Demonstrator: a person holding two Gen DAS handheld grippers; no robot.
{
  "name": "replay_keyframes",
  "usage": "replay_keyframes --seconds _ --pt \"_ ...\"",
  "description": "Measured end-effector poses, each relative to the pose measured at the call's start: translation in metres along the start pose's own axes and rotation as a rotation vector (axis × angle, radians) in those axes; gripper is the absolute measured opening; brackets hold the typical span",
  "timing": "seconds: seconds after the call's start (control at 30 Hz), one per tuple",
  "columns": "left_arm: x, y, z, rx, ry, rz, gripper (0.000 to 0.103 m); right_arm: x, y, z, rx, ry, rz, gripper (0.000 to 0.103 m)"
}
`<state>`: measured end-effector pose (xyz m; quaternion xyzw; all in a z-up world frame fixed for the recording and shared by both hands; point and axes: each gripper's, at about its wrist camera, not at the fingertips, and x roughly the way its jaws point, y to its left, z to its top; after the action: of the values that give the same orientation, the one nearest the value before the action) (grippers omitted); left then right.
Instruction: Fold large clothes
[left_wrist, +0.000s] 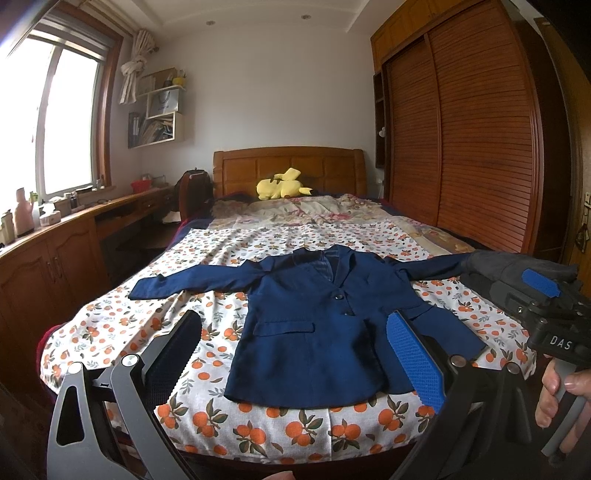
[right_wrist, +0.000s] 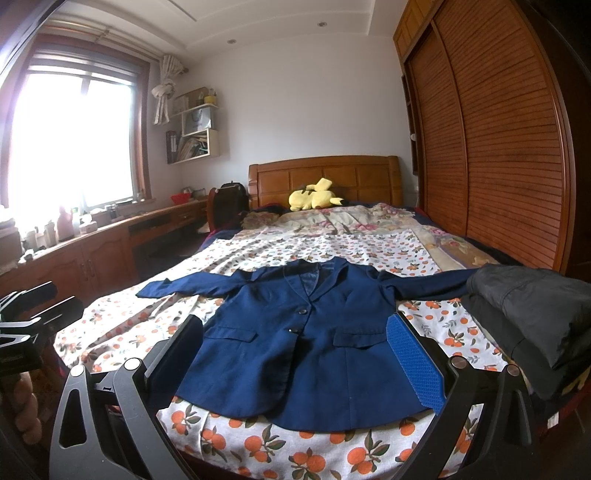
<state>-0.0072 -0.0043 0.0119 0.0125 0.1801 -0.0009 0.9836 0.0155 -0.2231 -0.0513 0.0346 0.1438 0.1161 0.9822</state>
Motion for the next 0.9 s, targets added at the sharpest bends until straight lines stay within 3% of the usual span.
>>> replay_keyframes --seconds 0.53,0.9 --pt "0.002 -0.003 0.001 -0.002 0.009 0.002 0.101 0.0 0.005 -0.003 -0.001 0.008 0.002 0.096" --pt "0.033 0.011 -0.016 -0.019 0.054 0.02 0.101 0.026 0.0 -0.013 -0.005 0.043 0.007 0.096"
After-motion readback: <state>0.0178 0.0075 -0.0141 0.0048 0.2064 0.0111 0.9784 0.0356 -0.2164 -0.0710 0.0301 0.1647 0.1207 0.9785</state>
